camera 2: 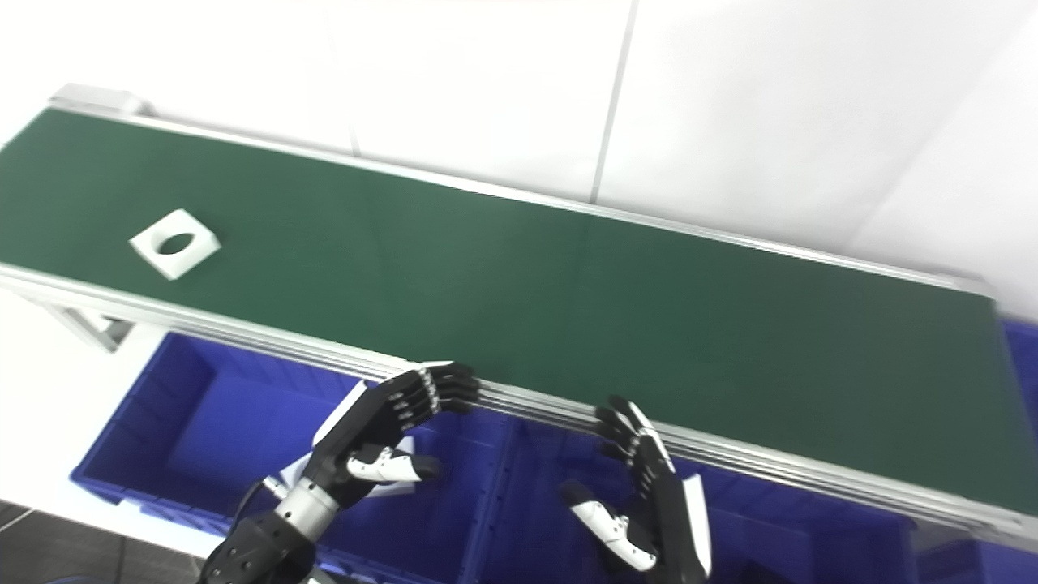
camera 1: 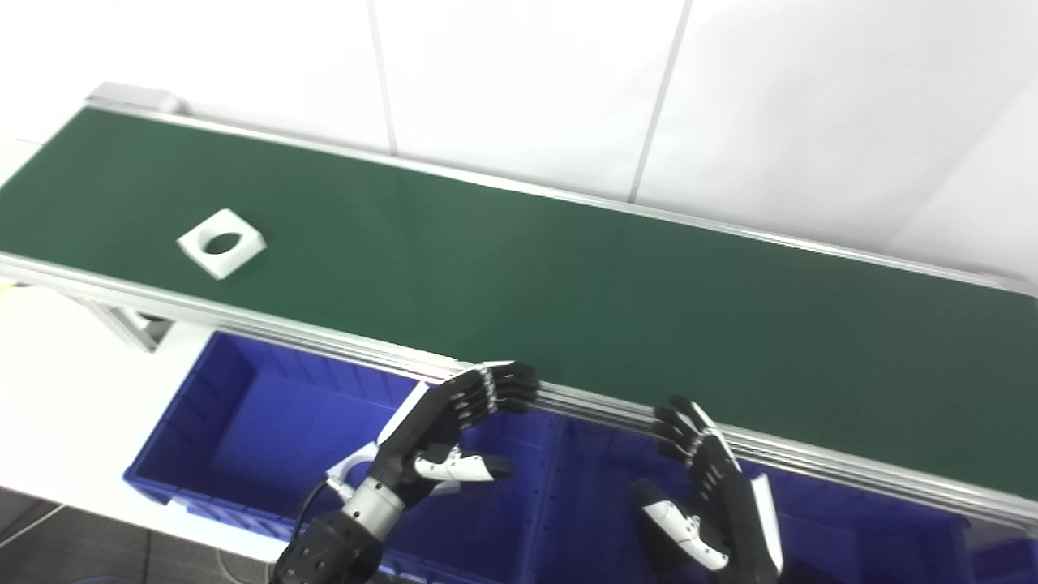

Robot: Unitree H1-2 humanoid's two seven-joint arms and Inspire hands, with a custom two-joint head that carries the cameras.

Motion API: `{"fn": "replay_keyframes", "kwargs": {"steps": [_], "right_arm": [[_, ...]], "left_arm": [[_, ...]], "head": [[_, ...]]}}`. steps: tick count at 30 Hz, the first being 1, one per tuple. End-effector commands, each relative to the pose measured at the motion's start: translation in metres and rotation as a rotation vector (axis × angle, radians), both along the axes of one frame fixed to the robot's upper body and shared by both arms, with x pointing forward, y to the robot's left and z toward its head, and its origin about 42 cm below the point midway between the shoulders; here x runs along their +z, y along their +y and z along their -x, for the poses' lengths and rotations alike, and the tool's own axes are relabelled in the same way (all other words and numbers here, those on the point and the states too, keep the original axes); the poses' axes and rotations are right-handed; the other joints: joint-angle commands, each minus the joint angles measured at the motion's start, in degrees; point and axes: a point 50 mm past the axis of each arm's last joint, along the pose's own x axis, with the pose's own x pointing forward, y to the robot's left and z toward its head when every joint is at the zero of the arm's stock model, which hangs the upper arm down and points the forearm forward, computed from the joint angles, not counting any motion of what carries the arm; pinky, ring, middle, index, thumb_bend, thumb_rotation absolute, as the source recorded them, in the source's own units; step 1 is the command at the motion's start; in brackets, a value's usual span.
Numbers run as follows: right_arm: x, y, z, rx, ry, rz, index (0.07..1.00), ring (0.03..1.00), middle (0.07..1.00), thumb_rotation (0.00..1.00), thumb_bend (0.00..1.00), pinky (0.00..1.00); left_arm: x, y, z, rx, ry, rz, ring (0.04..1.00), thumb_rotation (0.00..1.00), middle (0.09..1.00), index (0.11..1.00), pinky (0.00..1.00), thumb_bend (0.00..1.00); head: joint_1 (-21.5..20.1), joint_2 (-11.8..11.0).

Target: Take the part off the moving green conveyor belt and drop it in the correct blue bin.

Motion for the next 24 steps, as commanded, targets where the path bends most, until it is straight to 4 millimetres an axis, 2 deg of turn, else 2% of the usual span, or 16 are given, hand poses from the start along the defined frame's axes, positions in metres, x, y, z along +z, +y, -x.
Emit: {"fn": "replay_keyframes", "kwargs": {"steps": [1, 2, 13, 19, 24], "right_arm": [[0.010, 0.004, -0.007, 0.015, -0.086, -0.039, 0.884, 0.809, 0.831, 0.47, 0.58, 0.76], [0.009, 0.005, -0.008, 0.016, -0.088, -0.040, 0.886, 0.810, 0.832, 0.47, 0.58, 0.76], [0.002, 0.009, -0.012, 0.021, -0.085, -0.036, 0.899, 0.816, 0.841, 0.52, 0.55, 0.76], [-0.001, 0.009, -0.012, 0.020, -0.076, -0.037, 0.906, 0.820, 0.846, 0.50, 0.52, 0.76], [-0.003, 0.010, -0.014, 0.021, -0.069, -0.046, 0.921, 0.833, 0.857, 0.46, 0.48, 0.78]], "left_arm": [[0.013, 0.004, -0.003, 0.004, -0.051, -0.010, 0.735, 0.35, 0.743, 0.741, 0.71, 0.97], [0.017, 0.007, -0.003, 0.006, -0.062, -0.013, 0.734, 0.35, 0.742, 0.740, 0.71, 0.96], [0.053, 0.032, -0.003, 0.016, -0.144, -0.079, 0.735, 0.24, 0.746, 0.727, 0.70, 0.89], [0.072, 0.041, -0.003, 0.020, -0.178, -0.103, 0.730, 0.21, 0.738, 0.720, 0.70, 0.89], [0.089, 0.050, -0.008, 0.024, -0.227, -0.162, 0.715, 0.23, 0.736, 0.720, 0.67, 0.90]], "head": [[1.34, -1.06], [2.40, -2.07], [5.72, -5.56], [7.61, -7.86], [8.75, -8.73]]}}
